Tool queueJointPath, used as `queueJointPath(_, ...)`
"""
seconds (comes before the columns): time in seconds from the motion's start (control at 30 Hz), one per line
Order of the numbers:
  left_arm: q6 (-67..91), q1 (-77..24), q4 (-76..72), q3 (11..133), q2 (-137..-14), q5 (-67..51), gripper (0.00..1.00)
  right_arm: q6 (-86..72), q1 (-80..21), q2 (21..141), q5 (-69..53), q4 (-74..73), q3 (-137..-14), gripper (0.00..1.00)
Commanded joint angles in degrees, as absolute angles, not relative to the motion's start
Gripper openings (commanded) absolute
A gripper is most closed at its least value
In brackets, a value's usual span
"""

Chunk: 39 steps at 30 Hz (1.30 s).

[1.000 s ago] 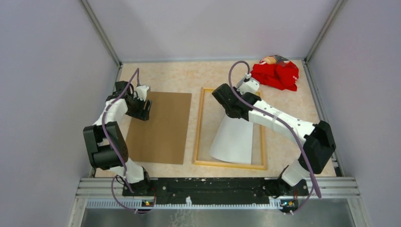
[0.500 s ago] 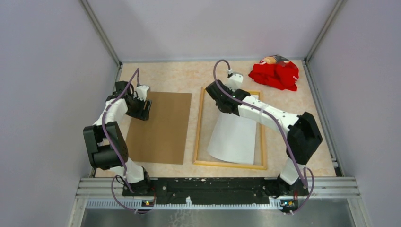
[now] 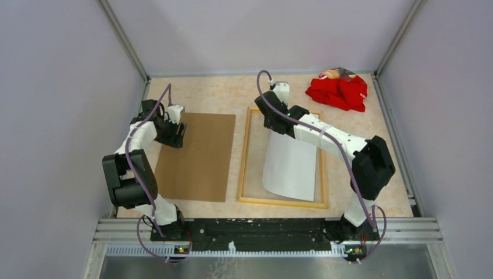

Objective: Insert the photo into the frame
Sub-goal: Turn over the photo from the photo frame.

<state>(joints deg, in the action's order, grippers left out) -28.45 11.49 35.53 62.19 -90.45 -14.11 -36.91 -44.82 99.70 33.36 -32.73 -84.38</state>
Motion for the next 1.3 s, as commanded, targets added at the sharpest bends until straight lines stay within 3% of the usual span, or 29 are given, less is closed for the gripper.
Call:
queueJointPath(0.0,-28.1,11.3,34.5,62.6,-88.9,-14.4,0.69,-30.2,-44.7,99.0,27.4,-28.5,-84.1,0.0)
queueJointPath(0.17,-28.1,11.4,34.6,62.7,-88.9,-14.4,0.69,-28.6,-45.2,98.8,23.7,-26.8,-82.0,0.0)
queueJointPath(0.77,-27.9,11.4,35.1,63.2,-88.9,-14.7,0.68,-39.4,-45.4,97.9,38.3,-34.1,-81.4,0.0)
queueJointPath(1.13,-29.6,11.3,36.5,64.2,-89.3,-15.3,0.7,-38.3,-45.4,99.4,36.0,-33.1,-81.7,0.0)
queueJointPath(1.2,-29.9,11.3,36.7,64.2,-89.3,-15.5,0.7,-37.6,-45.4,99.4,35.1,-32.5,-81.2,0.08)
queueJointPath(1.27,-30.0,11.4,36.8,64.1,-89.2,-15.3,0.71,-36.8,-45.3,99.4,33.9,-31.4,-80.2,0.25)
